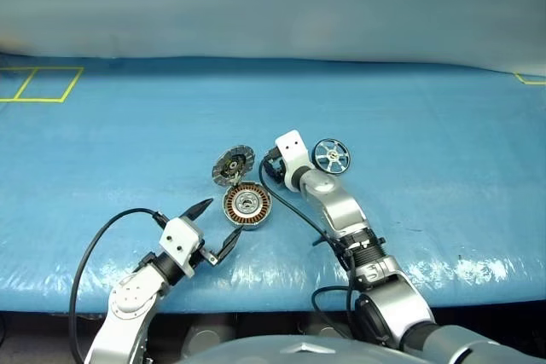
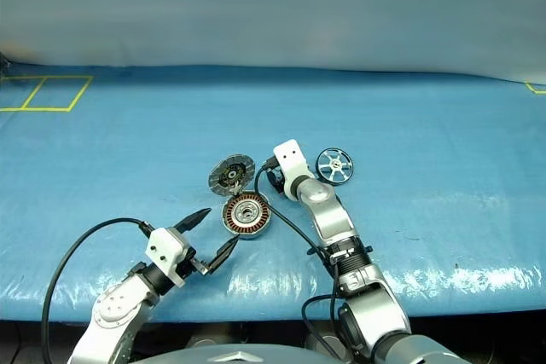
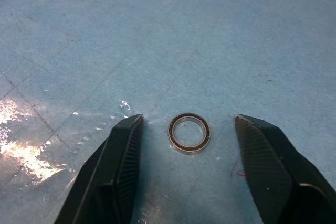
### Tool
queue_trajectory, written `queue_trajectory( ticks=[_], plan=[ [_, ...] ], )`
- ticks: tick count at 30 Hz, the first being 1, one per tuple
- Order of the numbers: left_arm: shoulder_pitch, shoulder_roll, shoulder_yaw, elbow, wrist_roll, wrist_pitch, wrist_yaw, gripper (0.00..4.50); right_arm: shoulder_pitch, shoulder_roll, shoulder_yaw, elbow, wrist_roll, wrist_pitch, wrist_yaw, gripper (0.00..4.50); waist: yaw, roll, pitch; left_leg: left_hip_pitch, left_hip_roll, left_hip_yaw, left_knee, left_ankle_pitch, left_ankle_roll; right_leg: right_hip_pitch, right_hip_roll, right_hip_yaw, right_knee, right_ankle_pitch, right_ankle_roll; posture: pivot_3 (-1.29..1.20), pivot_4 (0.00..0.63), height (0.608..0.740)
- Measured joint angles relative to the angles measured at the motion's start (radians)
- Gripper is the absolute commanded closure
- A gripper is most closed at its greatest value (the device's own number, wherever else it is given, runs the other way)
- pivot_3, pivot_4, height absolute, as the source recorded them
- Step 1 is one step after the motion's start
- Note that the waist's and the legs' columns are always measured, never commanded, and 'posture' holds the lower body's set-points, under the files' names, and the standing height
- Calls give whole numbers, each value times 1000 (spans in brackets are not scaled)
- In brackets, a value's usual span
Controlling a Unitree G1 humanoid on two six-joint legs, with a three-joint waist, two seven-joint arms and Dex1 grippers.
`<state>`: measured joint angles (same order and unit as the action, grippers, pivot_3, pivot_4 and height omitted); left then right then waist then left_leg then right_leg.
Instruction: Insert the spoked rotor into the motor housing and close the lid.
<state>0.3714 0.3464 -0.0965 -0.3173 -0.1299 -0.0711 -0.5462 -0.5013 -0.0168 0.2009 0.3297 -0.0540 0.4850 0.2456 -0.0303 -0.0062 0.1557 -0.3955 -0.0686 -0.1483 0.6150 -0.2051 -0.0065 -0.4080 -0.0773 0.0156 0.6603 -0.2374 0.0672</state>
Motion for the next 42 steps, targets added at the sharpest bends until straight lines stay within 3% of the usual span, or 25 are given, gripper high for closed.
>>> queue_trajectory(
  ticks=[4,5,11,20,24,30,42],
  plan=[
    [-3,2,0,0,0,0,0,0,15,1,10,-22,-1,7,3,3678,1,0,0,0,0,0,0,0,0,0,0,0,0,0,0,0,150,740],
    [-4,2,1,0,1,0,1,0,19,-1,13,-31,-1,11,3,3832,1,0,0,0,0,0,0,0,0,0,0,0,0,0,0,0,150,740],
    [-14,5,12,5,7,-5,21,0,92,-60,37,-196,0,91,46,3833,3,0,0,-2,0,-2,0,0,0,0,0,0,0,0,0,0,150,740],
    [-18,8,19,10,22,-31,40,0,263,-265,4,-691,91,274,192,3833,5,0,0,-5,1,-2,-1,0,0,-1,-1,0,-1,0,1,0,150,740],
    [-20,10,26,22,19,-63,38,0,368,-345,63,-848,154,303,286,3833,5,0,1,-5,1,-1,0,0,0,-1,-1,0,-1,-2,-2,0,150,740],
    [-4,31,26,27,-51,-66,-40,0,398,-273,148,-888,186,310,266,3833,7,-1,1,-4,3,0,1,0,0,-1,0,0,-1,-3,-3,0,150,740],
    [9,58,26,39,-72,-25,-88,0,361,-173,272,-751,130,253,167,3833,7,-1,1,-4,3,0,1,0,0,-2,0,0,-1,-3,-4,0,150,740]
  ],
)
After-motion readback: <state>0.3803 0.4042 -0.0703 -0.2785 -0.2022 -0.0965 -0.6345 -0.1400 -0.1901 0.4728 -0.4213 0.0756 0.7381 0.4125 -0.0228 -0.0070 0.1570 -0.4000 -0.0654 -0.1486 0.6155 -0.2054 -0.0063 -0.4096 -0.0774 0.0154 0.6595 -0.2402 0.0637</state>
